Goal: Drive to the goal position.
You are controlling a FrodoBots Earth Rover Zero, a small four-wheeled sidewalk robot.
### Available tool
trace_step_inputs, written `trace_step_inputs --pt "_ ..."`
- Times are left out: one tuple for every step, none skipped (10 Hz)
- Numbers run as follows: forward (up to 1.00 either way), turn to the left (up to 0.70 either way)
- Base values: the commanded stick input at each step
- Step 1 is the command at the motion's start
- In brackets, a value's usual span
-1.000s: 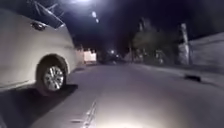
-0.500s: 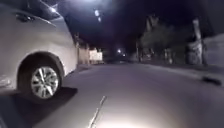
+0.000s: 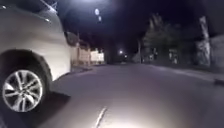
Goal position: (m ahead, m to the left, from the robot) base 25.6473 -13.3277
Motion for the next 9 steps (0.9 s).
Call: trace_step_inputs --pt "1.00 0.00" --pt "1.00 0.00" --pt "1.00 0.00" --pt "1.00 0.00" --pt "1.00 0.00" --pt "1.00 0.00" --pt "1.00 0.00" --pt "1.00 0.00" --pt "1.00 0.00"
